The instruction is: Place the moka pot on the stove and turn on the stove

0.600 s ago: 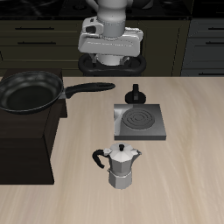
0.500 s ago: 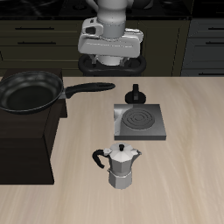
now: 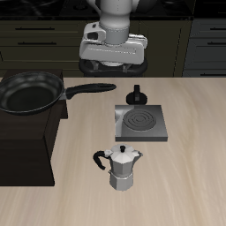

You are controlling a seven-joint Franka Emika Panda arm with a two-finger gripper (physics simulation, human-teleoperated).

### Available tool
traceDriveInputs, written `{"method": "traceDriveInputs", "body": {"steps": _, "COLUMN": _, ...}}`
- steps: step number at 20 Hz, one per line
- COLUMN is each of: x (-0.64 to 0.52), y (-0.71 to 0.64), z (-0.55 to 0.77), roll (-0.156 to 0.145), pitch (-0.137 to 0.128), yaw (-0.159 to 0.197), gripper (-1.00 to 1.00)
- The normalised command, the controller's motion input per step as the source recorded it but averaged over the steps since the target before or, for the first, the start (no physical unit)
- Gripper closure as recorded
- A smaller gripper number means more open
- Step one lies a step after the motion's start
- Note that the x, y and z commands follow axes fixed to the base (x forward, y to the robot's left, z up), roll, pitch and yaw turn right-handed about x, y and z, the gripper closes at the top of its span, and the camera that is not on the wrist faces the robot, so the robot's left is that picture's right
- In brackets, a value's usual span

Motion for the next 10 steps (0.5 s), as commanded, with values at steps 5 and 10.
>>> {"method": "traceDriveInputs", "body": {"steps": 5, "x": 0.29, "y": 0.14, "z": 0.01, "roll": -0.003, "pitch": 0.003, "yaw": 0.007, "gripper": -1.0}}
{"method": "traceDriveInputs", "body": {"steps": 10, "x": 0.28, "y": 0.07, "z": 0.06, "roll": -0.002, "pitch": 0.003, "yaw": -0.003, "gripper": -1.0}}
